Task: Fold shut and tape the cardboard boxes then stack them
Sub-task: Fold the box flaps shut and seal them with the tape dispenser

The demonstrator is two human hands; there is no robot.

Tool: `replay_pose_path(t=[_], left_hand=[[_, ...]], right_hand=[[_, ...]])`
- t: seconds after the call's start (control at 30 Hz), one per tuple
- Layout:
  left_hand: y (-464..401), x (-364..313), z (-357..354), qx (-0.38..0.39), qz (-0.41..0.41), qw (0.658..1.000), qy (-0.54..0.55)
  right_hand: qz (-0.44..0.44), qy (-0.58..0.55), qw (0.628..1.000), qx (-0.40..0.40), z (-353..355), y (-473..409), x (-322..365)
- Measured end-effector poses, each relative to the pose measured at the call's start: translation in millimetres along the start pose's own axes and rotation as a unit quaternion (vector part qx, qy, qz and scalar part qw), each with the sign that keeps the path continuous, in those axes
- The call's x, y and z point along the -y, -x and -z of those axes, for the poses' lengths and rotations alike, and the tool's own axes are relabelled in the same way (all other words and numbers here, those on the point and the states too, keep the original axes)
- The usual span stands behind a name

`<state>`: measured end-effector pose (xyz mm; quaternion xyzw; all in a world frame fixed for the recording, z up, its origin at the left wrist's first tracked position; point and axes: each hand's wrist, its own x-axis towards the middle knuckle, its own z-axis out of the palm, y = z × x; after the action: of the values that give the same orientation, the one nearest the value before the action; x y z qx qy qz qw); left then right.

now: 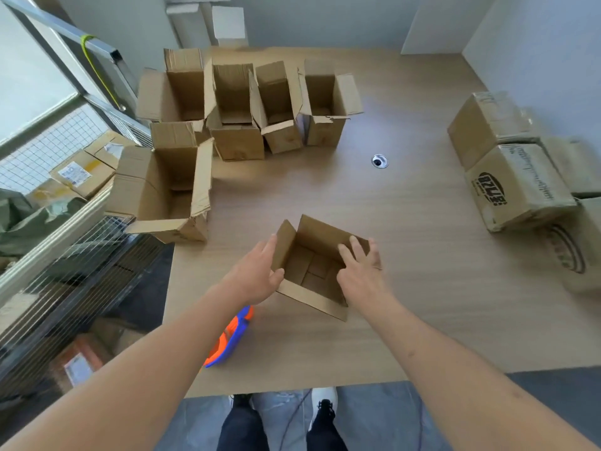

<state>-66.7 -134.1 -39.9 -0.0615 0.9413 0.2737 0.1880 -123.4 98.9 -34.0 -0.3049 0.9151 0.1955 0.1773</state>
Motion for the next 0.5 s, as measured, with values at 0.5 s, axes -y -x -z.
replay_pose_path(t=[0.5], left_hand=[[6,-11,-44,0.083,-0.056,0.992,-0.078]], right_hand=[[-0.053,-0.217,0.963,-0.148,-19,-7,-23]])
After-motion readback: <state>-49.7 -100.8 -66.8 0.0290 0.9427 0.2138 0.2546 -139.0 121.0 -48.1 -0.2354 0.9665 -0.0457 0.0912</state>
